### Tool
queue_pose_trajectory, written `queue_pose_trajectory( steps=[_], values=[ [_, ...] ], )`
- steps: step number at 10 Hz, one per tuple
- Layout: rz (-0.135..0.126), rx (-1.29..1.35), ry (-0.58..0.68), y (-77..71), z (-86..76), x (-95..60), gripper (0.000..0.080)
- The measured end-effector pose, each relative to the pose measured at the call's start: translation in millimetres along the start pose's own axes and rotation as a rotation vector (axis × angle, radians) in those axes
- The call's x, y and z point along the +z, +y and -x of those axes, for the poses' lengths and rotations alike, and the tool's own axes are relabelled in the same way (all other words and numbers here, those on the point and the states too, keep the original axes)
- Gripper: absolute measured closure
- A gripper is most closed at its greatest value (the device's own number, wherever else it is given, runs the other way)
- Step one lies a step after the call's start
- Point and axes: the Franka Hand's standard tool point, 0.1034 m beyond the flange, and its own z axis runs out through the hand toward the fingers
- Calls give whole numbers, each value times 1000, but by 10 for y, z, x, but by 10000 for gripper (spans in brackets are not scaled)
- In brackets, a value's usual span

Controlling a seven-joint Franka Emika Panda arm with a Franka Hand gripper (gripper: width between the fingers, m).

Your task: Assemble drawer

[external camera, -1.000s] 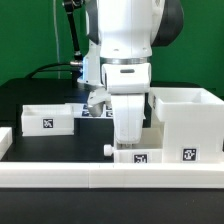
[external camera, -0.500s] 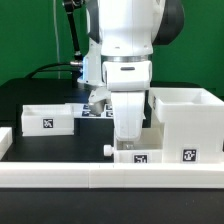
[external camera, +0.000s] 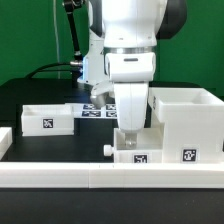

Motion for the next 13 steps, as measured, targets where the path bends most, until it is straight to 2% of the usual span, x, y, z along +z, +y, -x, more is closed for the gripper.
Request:
queue_pose_trajectory(
  steps=[2, 4, 6, 7, 9, 11, 13],
  values=[
    [8, -9, -19, 90, 81, -252, 152],
    [9, -30, -28, 168, 293, -318, 151],
    [2, -16, -29, 149, 406, -303, 151],
    [22, -14, -25, 165, 389, -301, 151],
    [18, -13, -25, 157, 398, -284, 151],
    [6, -50, -10, 184, 515, -131, 151],
    [2, -77, -1, 216, 572, -67, 151]
  ],
)
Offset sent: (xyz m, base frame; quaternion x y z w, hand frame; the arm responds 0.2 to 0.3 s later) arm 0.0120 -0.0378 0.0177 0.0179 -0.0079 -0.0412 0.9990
